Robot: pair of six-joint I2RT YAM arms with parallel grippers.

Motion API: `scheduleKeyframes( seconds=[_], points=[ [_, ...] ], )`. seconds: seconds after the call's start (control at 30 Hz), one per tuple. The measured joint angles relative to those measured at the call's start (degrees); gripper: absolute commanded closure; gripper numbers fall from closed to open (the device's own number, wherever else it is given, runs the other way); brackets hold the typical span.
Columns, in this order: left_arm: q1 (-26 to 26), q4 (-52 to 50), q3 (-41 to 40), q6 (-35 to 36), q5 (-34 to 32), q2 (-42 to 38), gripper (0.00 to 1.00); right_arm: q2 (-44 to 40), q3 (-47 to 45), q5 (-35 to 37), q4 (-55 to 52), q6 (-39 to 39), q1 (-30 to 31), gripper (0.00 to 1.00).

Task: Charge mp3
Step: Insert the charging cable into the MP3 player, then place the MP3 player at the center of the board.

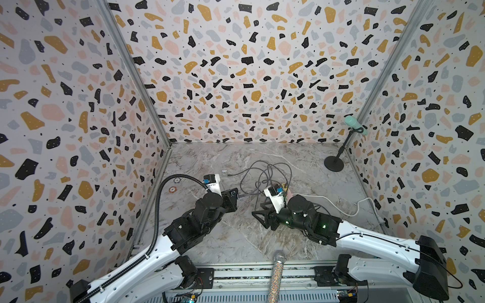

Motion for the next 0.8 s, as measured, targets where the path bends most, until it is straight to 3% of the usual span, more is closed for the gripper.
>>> scheduleKeyframes(
  seconds=[0.27,0.5,0.8],
  points=[
    [1.7,-10.5,9.2,4.0,-5.9,-4.5,0.85,-3.1,4.9,3.1,-5.9,-2.7,-0.8,0.38],
    [1.9,-19.5,17.2,6.1,-14.5,-7.5,0.84,-3.3,5.9,4.1,-8.9,-3.9,-4.9,0.38],
    [2.0,-28.4,28.6,9.8,-23.2,-6.2,0.83,-3.7,6.2,3.5,-10.2,-4.6,-9.6,0.38]
  ],
)
